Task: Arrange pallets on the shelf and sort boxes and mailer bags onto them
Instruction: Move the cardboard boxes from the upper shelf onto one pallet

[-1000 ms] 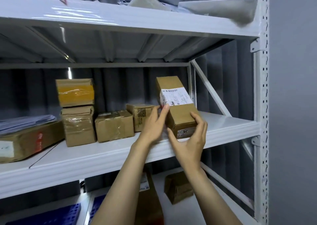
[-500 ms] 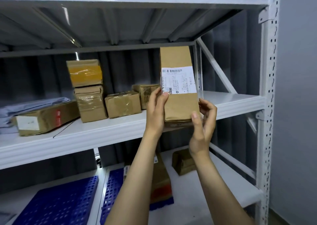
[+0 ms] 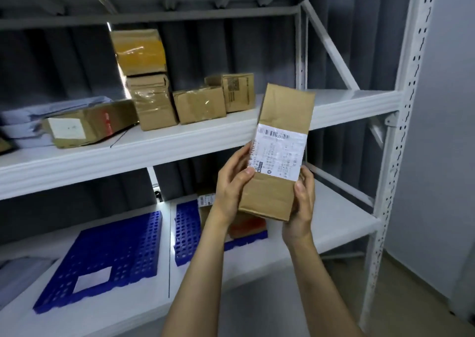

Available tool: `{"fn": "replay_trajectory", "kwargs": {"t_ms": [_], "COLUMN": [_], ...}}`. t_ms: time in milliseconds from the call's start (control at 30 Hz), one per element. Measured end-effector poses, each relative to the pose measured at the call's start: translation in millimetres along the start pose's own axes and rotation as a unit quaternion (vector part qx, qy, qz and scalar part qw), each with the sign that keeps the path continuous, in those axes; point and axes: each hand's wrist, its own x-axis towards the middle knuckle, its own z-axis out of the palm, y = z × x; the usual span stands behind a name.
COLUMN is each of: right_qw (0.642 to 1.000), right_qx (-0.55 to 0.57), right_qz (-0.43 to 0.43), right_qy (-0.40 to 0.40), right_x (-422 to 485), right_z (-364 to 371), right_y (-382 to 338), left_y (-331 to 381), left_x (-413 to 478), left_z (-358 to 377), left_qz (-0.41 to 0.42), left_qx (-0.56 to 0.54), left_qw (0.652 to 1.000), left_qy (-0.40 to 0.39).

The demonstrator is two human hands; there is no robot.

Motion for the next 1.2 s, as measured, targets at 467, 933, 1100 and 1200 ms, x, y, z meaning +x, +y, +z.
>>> {"fn": "replay_trajectory", "kwargs": {"t_ms": [467,933,1100,1200], "right_qw": [0.972,0.961,0.94,0.915], "right_qx": [-0.097,-0.149,-0.159,-0.199], "right_qz": [0.186,0.233,0.295,0.336], "right_qy": [0.105,-0.023,-0.066,-0.106], "right_x": [-134,-162,-157,-154], "right_z": [51,106,108,109], "right_y": [58,96,107,117], "left_y": [-42,-72,-91,-99], "left_x": [-144,-175,-173,-173], "left_z": [-101,-170,-172,-175], "left_qz": [-0.247,-0.378,-0.378,-0.362], "left_qx": [-0.003,-0.351,-0.258,-0.199], "left_qw": [0.969,0.84,0.866,0.872], "left_qy": [0.023,0.169,0.201,0.264]}}
